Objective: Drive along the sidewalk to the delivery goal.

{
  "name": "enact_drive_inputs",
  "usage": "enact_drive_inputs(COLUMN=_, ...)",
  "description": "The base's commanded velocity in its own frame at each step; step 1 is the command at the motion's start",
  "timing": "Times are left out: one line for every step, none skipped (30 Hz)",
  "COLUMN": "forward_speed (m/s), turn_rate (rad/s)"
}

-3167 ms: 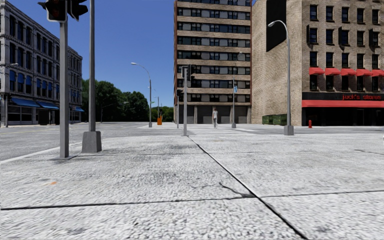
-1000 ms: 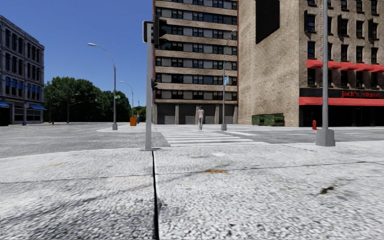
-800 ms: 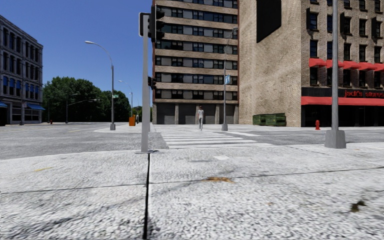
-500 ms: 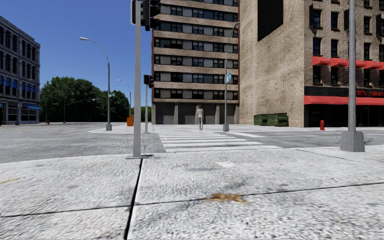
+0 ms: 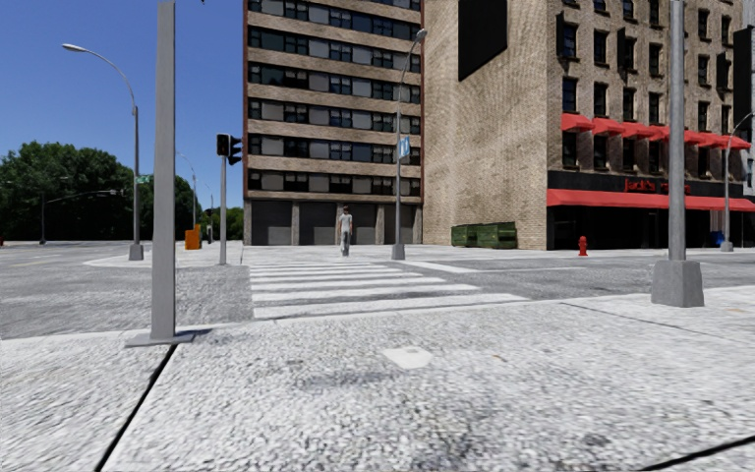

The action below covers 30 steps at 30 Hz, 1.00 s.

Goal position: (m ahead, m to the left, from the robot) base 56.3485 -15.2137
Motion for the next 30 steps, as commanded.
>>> enact_drive_inputs(forward_speed=2.00, turn_rate=0.00)
enact_drive_inputs(forward_speed=2.00, turn_rate=0.00)
enact_drive_inputs(forward_speed=2.00, turn_rate=0.00)
enact_drive_inputs(forward_speed=2.00, turn_rate=0.00)
enact_drive_inputs(forward_speed=2.00, turn_rate=0.00)
enact_drive_inputs(forward_speed=2.00, turn_rate=0.00)
enact_drive_inputs(forward_speed=2.00, turn_rate=0.00)
enact_drive_inputs(forward_speed=2.00, turn_rate=0.00)
enact_drive_inputs(forward_speed=2.00, turn_rate=0.00)
enact_drive_inputs(forward_speed=2.00, turn_rate=0.00)
enact_drive_inputs(forward_speed=2.00, turn_rate=0.00)
enact_drive_inputs(forward_speed=2.00, turn_rate=0.00)
enact_drive_inputs(forward_speed=2.00, turn_rate=0.00)
enact_drive_inputs(forward_speed=2.00, turn_rate=0.00)
enact_drive_inputs(forward_speed=2.00, turn_rate=0.00)
enact_drive_inputs(forward_speed=2.00, turn_rate=0.03)
enact_drive_inputs(forward_speed=2.00, turn_rate=0.03)
enact_drive_inputs(forward_speed=2.00, turn_rate=0.10)
enact_drive_inputs(forward_speed=2.00, turn_rate=0.17)
enact_drive_inputs(forward_speed=2.00, turn_rate=0.25)
enact_drive_inputs(forward_speed=2.00, turn_rate=0.25)
enact_drive_inputs(forward_speed=2.00, turn_rate=0.27)
enact_drive_inputs(forward_speed=2.00, turn_rate=0.28)
enact_drive_inputs(forward_speed=2.00, turn_rate=0.28)
enact_drive_inputs(forward_speed=2.00, turn_rate=0.28)
enact_drive_inputs(forward_speed=2.00, turn_rate=0.28)
enact_drive_inputs(forward_speed=2.00, turn_rate=0.28)
enact_drive_inputs(forward_speed=2.00, turn_rate=0.28)
enact_drive_inputs(forward_speed=2.00, turn_rate=0.28)
enact_drive_inputs(forward_speed=2.00, turn_rate=0.28)
